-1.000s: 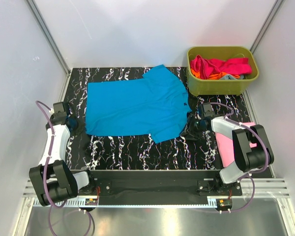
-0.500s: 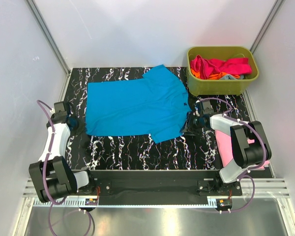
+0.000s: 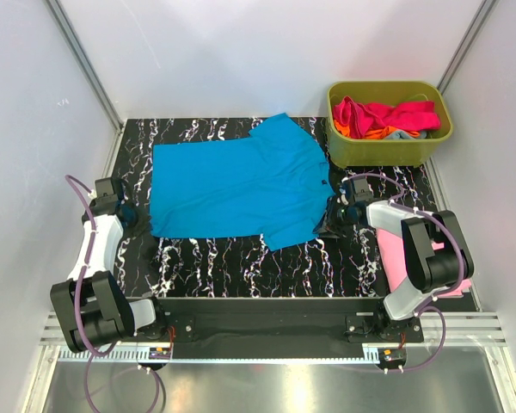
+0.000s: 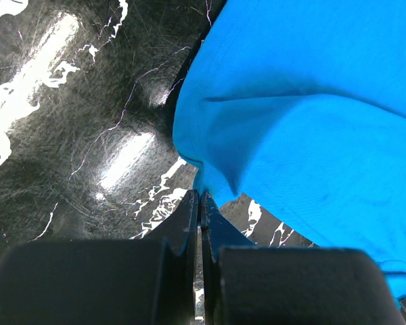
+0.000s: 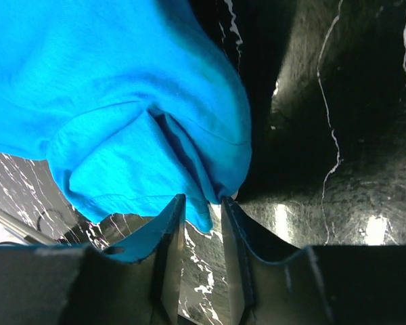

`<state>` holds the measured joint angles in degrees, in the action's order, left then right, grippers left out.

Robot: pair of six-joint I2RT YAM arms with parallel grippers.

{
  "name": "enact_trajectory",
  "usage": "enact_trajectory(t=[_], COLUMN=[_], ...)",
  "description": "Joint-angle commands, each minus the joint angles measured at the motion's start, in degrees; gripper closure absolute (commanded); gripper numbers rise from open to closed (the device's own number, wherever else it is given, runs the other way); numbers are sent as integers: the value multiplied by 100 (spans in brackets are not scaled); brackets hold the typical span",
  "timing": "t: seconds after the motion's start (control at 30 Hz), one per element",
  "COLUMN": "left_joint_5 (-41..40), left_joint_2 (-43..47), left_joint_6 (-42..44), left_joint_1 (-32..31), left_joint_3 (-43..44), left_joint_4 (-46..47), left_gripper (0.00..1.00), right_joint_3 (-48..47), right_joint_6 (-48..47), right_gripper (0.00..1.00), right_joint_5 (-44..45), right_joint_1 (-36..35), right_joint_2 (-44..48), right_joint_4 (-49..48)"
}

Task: Fold and stack the t-shirts
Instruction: Flatten the tshirt out

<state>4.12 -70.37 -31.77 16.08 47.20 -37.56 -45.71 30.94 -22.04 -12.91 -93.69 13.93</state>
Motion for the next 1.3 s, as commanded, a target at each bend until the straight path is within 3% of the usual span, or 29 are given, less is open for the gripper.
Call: enact_trajectory(t=[0.0, 0.53, 0.73, 0.77, 0.8, 0.9, 1.1, 1.27], left_joint_5=[-34, 1, -8, -25, -34, -60, 27, 177], left_joint_2=[14, 32, 6, 14, 32, 84, 357, 262], left_joint_6=[39, 48, 39, 39, 39, 39, -215, -339], left_joint_1=[-17, -17, -17, -8, -17, -17, -17, -113], left_joint_3=[149, 132, 123, 123, 123, 140, 465, 1536], left_joint_4=[223, 223, 232, 223, 232, 214, 135, -146], left_gripper=[100, 100, 100, 100, 100, 100, 100, 100], right_joint_3=[142, 326, 203, 195, 177, 54, -727, -2176], right_joint_6=[96, 307, 316, 342, 377, 815, 1372, 818], right_gripper=[67, 72, 82, 86, 97, 100, 100, 100], right_joint_5=[-63, -98, -221, -248, -344, -468, 241, 1298], right_joint_1=[-36, -63, -89, -89, -98, -98, -89, 77], right_joint_2=[193, 290, 105, 105, 131, 577, 1878, 1706], right_joint_4=[4, -154, -224, -259, -251, -154, -101, -302])
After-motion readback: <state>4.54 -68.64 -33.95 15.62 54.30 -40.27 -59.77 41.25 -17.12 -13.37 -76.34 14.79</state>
